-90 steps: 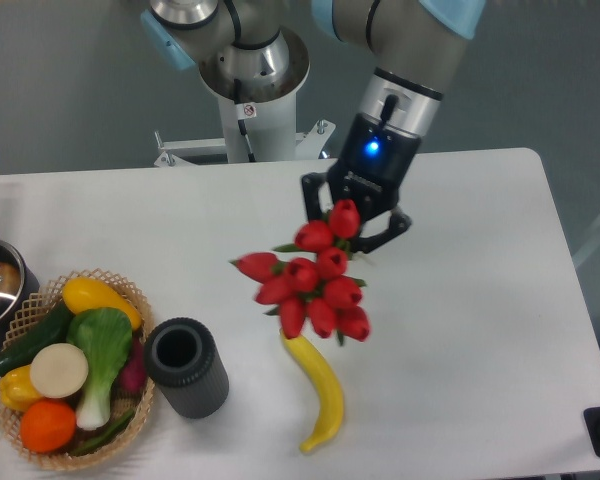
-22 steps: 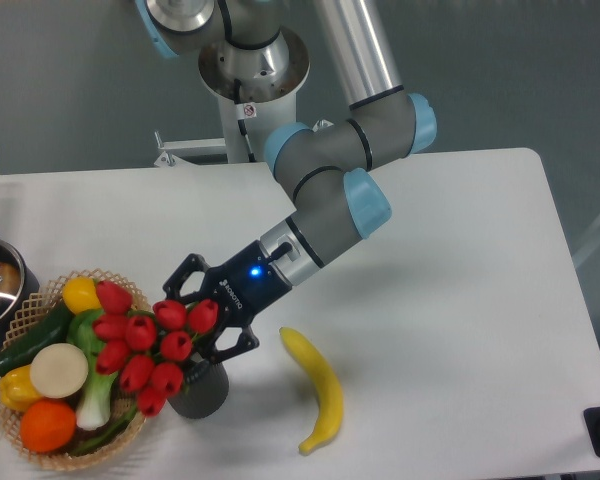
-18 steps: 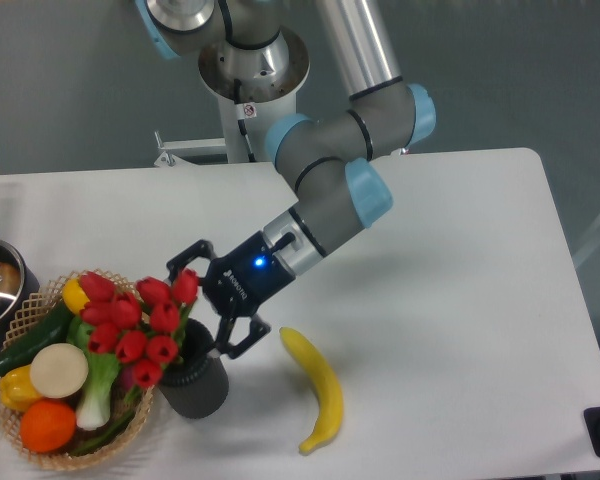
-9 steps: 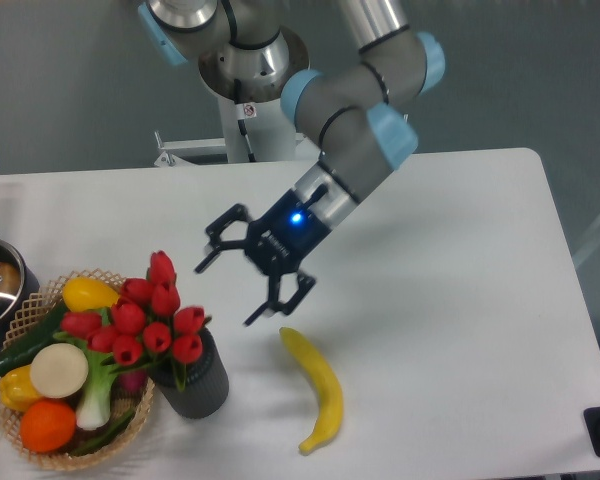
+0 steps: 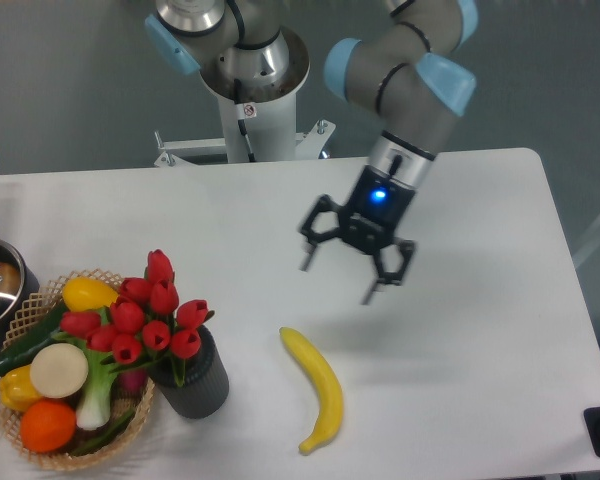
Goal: Insert the flowers into the vase
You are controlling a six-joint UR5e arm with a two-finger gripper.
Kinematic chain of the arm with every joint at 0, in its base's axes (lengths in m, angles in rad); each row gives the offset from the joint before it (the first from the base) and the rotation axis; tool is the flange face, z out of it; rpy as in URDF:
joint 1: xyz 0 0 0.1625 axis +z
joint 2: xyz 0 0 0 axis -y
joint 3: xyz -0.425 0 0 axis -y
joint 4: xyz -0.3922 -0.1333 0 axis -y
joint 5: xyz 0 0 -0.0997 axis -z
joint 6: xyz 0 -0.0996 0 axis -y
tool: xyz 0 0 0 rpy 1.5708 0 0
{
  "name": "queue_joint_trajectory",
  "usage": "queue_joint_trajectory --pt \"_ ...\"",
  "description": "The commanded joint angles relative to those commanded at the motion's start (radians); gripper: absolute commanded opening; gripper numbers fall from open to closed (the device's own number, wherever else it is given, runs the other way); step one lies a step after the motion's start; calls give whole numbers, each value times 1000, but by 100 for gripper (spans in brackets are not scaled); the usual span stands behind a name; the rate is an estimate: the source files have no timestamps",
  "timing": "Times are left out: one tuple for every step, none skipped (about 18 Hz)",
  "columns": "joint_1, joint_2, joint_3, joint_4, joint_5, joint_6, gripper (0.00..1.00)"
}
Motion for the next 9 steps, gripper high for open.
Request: queue_joint_trajectory --pt "2 -18 15 2 45 9 100" --pt "3 -29 26 2 101 27 100" --pt "5 -35 37 0 172 49 100" --pt "3 -35 39 -2 233 67 100" --pt "2 -35 42 -2 264 71 100" --pt "2 -35 46 -2 280 71 100" --pt "0 -35 49 -5 293 72 100" --pt "0 -34 48 -6 310 74 100" --pt "0 -34 42 -6 327 74 100"
